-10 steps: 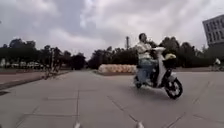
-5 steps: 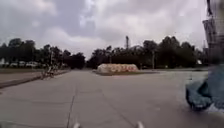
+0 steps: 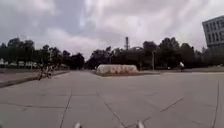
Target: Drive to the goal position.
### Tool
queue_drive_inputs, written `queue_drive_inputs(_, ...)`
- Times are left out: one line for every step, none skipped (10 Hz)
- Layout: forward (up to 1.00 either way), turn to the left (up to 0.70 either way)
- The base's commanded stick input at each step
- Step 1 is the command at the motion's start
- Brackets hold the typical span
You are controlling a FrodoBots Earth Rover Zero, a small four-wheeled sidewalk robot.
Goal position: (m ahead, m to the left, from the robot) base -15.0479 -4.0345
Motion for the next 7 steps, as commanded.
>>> queue_drive_inputs(0.0, 0.6)
queue_drive_inputs(0.0, 0.6)
queue_drive_inputs(0.0, 0.6)
queue_drive_inputs(0.0, 0.6)
queue_drive_inputs(0.0, 0.6)
queue_drive_inputs(0.0, 0.6)
queue_drive_inputs(0.0, 0.6)
